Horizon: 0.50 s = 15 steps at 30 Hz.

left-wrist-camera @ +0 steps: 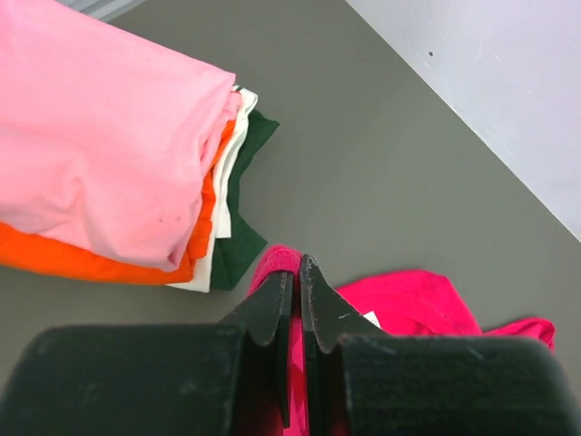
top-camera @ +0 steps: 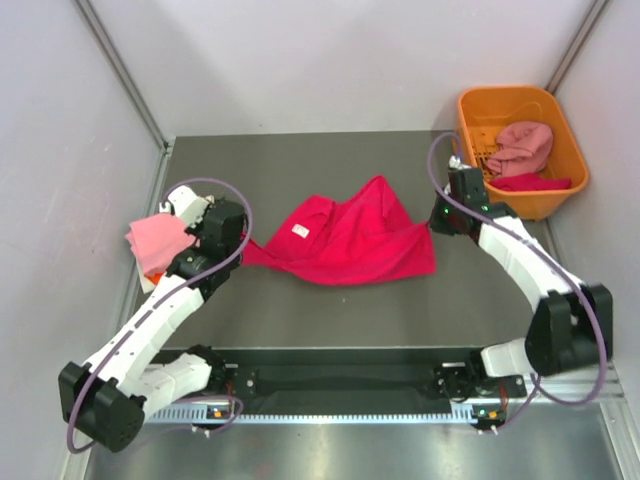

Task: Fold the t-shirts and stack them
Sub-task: Flatten the tshirt out

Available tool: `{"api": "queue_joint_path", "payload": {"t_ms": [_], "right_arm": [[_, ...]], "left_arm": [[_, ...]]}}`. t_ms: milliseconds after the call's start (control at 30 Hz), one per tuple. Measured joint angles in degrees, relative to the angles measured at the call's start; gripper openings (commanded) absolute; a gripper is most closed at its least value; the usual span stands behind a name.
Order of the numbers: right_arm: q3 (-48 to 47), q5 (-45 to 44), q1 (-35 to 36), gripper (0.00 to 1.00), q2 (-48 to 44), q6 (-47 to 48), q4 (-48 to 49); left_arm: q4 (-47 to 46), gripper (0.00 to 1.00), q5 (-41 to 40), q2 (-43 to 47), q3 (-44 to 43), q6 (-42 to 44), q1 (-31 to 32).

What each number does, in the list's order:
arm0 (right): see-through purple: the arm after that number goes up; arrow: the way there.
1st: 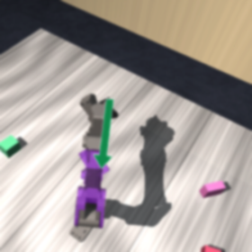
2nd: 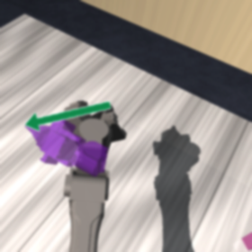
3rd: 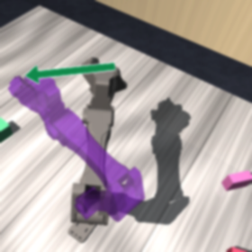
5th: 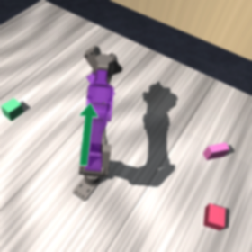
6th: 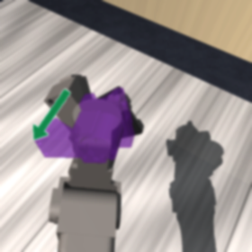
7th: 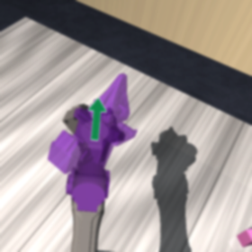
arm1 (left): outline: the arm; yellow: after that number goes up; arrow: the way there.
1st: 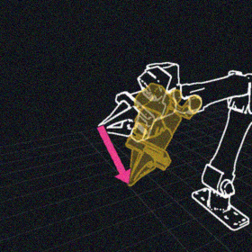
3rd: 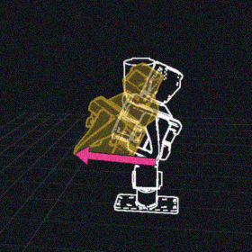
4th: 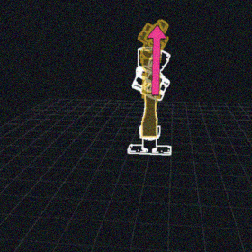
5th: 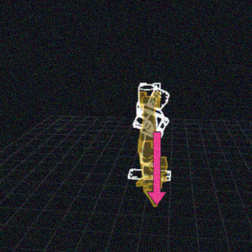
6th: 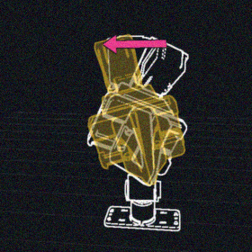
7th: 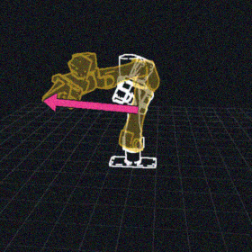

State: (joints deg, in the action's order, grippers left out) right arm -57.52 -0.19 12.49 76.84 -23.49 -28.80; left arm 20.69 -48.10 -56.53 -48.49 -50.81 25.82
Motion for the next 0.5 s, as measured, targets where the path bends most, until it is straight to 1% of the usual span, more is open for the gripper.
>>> {"api": "queue_joint_path", "payload": {"t_ms": [33, 67, 100, 133, 167, 200, 333, 433, 467, 500], "right_arm": [[-2.8, 0.3, -0.1, 0.00, 3.3, 0.2, 0.0], [-5.2, 0.8, -0.2, 0.05, 6.4, 0.5, 0.3], [-7.0, 1.0, -0.3, 0.14, 9.2, 0.6, 0.8], [-7.8, 1.2, -0.5, 0.32, 11.2, 0.8, 1.4], [-7.8, 1.4, -0.7, 0.55, 12.5, 0.6, 1.7], [-7.6, 1.6, -1.0, 0.59, 13.1, 0.8, 1.3], [-3.3, 1.9, -1.6, 0.58, 11.5, 1.5, 1.7], [1.0, 2.0, -1.6, 0.52, 8.6, 1.5, 2.6], [2.8, 2.0, -1.7, 0.47, 7.3, 1.5, 3.2], [4.4, 2.1, -1.7, 0.46, 6.1, 1.5, 3.5]], "left_arm": [[-0.1, 0.00, 0.0, -1.3, -0.8, 0.0, -0.1], [-0.2, 0.00, 0.0, -2.8, -1.7, 0.0, -0.2], [-0.2, 0.00, 0.0, -4.5, -2.7, 0.0, -0.3], [-0.2, 0.00, 0.0, -5.9, -3.4, 0.0, -0.5], [-0.3, 0.00, 0.1, -7.4, -4.2, 0.0, -0.6], [-0.5, 0.00, 0.2, -8.5, -4.7, 0.0, -0.7], [-1.2, 0.00, 1.4, -10.1, -4.9, -0.1, -0.7], [-2.9, 0.00, 1.7, -9.8, -3.5, -0.5, -0.7], [-3.5, 0.00, 1.7, -9.8, -2.8, -0.7, -0.8], [-4.2, 0.00, 1.7, -9.6, -1.7, -0.9, -0.8]]}}
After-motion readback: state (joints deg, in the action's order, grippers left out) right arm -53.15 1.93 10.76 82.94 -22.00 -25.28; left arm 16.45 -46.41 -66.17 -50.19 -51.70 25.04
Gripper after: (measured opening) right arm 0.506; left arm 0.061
